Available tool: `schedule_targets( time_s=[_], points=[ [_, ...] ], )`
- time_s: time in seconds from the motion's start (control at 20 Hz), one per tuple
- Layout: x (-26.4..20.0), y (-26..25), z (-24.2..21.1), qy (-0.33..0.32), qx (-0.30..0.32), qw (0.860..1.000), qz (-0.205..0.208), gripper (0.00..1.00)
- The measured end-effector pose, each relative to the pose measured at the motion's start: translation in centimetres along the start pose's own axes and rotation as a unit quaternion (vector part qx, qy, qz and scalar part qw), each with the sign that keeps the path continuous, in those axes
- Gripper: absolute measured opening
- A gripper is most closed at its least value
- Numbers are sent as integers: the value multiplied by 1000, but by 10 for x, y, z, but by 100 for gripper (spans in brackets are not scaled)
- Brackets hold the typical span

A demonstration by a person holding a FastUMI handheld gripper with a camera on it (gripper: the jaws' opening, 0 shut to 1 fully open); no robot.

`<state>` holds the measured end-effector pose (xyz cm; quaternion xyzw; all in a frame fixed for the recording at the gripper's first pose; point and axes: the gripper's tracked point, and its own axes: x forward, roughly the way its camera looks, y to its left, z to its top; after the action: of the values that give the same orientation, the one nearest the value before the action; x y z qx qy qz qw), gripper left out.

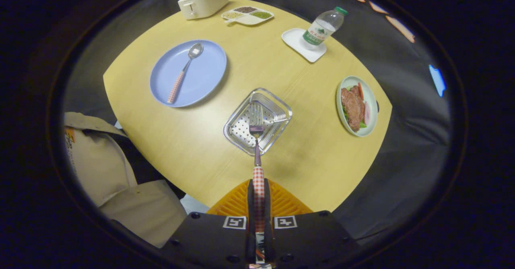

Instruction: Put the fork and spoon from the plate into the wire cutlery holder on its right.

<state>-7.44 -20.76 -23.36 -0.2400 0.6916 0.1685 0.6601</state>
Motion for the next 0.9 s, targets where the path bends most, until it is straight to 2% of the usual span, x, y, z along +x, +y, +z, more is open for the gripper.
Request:
schedule_targets(
  time_s=[0.5,0.9],
  points=[
    [15,4,13,55,-6,998,16,13],
    [15,-4,26,20,26,999,3,19]
  ],
)
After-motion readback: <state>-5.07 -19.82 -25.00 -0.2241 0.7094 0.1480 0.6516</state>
